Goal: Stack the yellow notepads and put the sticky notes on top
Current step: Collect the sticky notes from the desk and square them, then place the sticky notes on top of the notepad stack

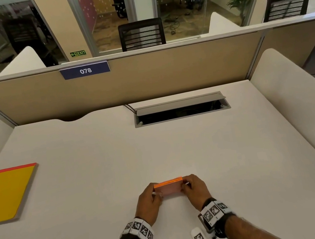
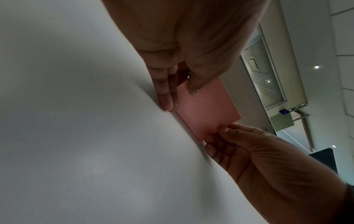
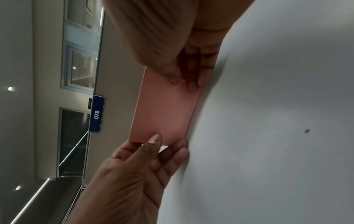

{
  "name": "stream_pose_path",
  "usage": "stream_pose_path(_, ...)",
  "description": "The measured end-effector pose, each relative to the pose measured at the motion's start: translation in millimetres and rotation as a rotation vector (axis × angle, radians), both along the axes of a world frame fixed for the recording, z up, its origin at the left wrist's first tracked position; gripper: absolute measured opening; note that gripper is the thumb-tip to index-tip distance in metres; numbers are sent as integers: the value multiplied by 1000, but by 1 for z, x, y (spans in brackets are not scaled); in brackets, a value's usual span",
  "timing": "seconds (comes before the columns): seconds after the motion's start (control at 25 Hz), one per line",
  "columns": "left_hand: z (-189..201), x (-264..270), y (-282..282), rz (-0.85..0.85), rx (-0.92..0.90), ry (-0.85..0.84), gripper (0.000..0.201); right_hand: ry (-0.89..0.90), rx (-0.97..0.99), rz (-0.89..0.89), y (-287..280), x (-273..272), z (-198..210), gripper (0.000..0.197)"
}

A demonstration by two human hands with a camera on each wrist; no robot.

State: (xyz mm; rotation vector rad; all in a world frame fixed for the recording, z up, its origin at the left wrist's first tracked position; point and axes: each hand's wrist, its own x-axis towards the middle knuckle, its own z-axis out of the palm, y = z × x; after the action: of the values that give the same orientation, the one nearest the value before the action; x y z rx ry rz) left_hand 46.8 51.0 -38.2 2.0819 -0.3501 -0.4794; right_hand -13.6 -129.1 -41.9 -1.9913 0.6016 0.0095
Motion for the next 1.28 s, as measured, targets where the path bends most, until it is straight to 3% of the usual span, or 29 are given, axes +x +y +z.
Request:
stream_pose_path(0.32,3,-6,-7,25,41,-49,24,13,-181,171,-1,1,1,18)
stream_pose_path(0.64,19,13,50,200,-56,42,21,19,-77,120,38,22,2,16)
stream_pose_path(0.84,31,48,151,343,-87,70,15,15,67,74,139,65,9,9)
stream_pose_path(1.08,35,116,305,504,10,56,5,62,231,128,292,146,24,7)
stream_pose_path(1.28,40,183,403,582,181,12,17,116,303,138,395,213,32,18)
